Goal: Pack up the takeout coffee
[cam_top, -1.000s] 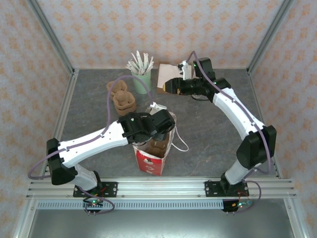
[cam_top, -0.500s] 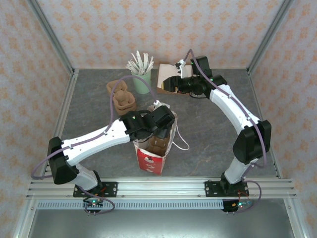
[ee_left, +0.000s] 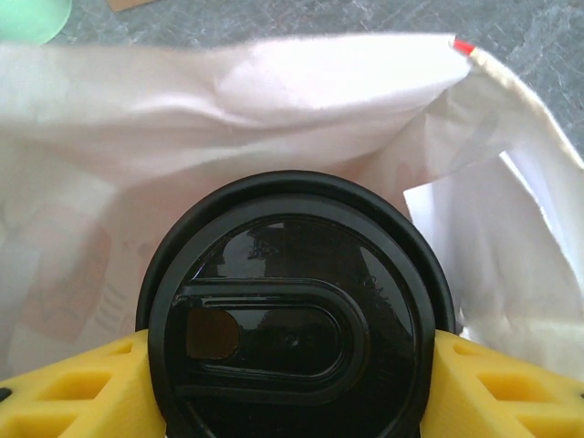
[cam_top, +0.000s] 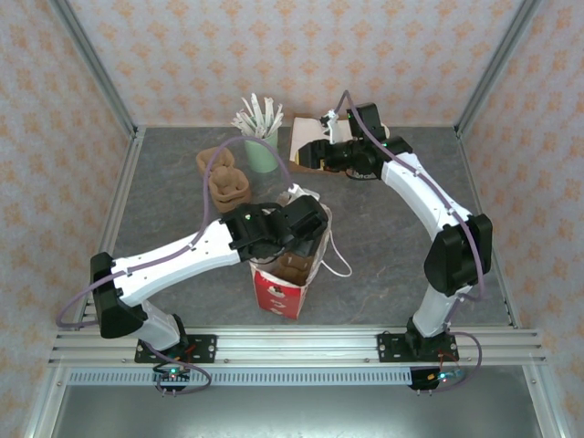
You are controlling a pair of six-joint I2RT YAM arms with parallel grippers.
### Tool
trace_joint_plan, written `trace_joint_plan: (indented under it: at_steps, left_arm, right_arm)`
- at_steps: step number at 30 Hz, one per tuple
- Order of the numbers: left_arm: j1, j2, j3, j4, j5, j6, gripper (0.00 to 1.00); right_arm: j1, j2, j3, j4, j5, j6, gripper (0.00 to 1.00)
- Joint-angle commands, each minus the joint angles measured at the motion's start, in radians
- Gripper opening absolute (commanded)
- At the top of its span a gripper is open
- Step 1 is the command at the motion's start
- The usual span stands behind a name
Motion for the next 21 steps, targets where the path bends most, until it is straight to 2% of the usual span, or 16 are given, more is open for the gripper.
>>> trace_joint_plan:
  at_steps: [1, 5, 11, 21]
  left_arm:
    - [-0.016, 0.000, 0.008, -0.051, -0.057, -0.054, 0.63]
    - [-0.011, -0.046, -0.074, -0.012, -0.090, -0.066, 0.63]
    - [0.045, -0.076, -0.158, 0.062, -0.075, -0.026, 0.64]
    - [0.079, -0.041, -0.160, 0.156, -0.028, 0.064, 0.64]
  right_arm:
    - [0.004, -0.024, 0.013, 0.038, -0.011, 0.014, 0.55]
    - [0.007, -0.042, -0.022, 0.055, -0.003, 0.009, 0.55]
    - [0.024, -0.041, -0.031, 0.055, 0.008, -0.008, 0.54]
    - [0.059, -0.002, -0.026, 0.073, -0.005, 0.002, 0.54]
